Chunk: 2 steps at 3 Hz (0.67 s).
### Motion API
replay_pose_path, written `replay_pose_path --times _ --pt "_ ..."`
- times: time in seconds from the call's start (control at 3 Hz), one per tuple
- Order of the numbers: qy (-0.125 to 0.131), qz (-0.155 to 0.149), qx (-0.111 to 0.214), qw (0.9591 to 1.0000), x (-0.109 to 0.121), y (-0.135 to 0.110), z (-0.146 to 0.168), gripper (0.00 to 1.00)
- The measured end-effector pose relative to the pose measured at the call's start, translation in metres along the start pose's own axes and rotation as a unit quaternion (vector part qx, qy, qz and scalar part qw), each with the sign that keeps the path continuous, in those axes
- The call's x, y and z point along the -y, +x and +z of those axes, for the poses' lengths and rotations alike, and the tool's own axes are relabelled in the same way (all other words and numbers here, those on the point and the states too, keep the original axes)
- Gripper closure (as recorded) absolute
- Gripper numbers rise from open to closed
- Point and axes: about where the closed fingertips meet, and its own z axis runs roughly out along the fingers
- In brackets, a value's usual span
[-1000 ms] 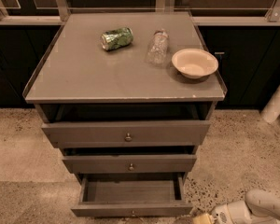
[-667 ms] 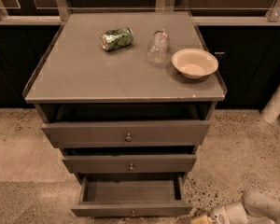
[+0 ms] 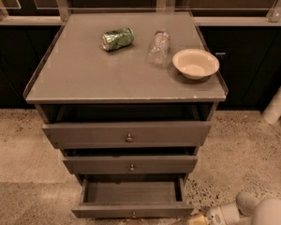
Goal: Close bottom drawer
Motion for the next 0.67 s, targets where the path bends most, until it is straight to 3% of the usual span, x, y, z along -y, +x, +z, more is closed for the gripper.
replay_pose_path --times 0.67 --pt "0.006 -0.006 0.005 0.9999 0.0091 -0.0071 -0.0025 1.0"
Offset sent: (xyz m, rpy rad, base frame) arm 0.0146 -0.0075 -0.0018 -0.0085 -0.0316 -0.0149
